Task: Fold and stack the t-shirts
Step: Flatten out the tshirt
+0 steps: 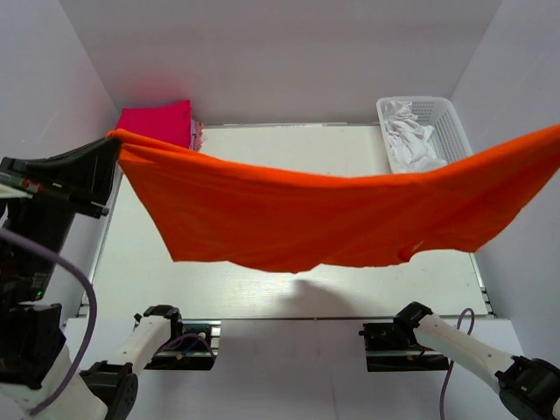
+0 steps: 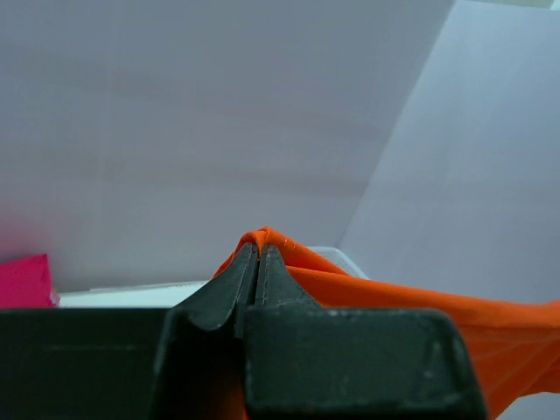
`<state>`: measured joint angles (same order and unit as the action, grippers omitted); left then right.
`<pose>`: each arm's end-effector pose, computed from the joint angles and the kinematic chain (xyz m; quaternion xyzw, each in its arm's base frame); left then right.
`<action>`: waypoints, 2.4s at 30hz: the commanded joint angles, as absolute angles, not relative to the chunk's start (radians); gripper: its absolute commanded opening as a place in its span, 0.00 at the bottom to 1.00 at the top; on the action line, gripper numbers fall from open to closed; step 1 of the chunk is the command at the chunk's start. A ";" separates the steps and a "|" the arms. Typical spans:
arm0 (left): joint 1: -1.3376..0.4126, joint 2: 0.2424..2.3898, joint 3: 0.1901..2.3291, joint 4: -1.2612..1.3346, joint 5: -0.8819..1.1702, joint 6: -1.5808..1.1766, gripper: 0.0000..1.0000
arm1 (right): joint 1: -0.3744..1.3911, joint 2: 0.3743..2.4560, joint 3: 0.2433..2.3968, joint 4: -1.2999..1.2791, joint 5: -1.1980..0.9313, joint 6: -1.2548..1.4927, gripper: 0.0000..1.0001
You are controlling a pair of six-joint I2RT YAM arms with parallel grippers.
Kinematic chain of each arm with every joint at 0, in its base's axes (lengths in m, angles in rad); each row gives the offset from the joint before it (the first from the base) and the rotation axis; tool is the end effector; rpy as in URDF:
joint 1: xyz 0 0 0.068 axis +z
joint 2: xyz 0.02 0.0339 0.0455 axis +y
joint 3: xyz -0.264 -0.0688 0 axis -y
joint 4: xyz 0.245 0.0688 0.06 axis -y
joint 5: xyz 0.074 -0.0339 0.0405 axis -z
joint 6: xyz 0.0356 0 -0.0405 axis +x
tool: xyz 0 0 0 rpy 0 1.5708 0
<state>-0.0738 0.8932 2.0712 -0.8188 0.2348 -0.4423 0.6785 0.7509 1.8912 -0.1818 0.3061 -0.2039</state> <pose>-0.0061 -0.0079 0.6067 -0.0089 0.5736 -0.2728 0.7723 -0.0425 -0.0480 0.6296 0.0042 0.3314 0.1769 0.9267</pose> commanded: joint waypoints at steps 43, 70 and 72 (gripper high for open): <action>-0.080 1.051 1.025 -0.232 0.169 -0.545 0.00 | 0.612 0.954 0.873 0.563 0.798 -0.233 0.00; -0.071 2.107 1.722 -0.100 0.160 -0.397 0.00 | 0.361 1.871 1.422 0.585 0.649 -0.193 0.00; -0.071 2.181 1.842 -0.127 0.160 -0.388 0.21 | 0.353 1.961 1.511 0.571 0.640 -0.189 0.00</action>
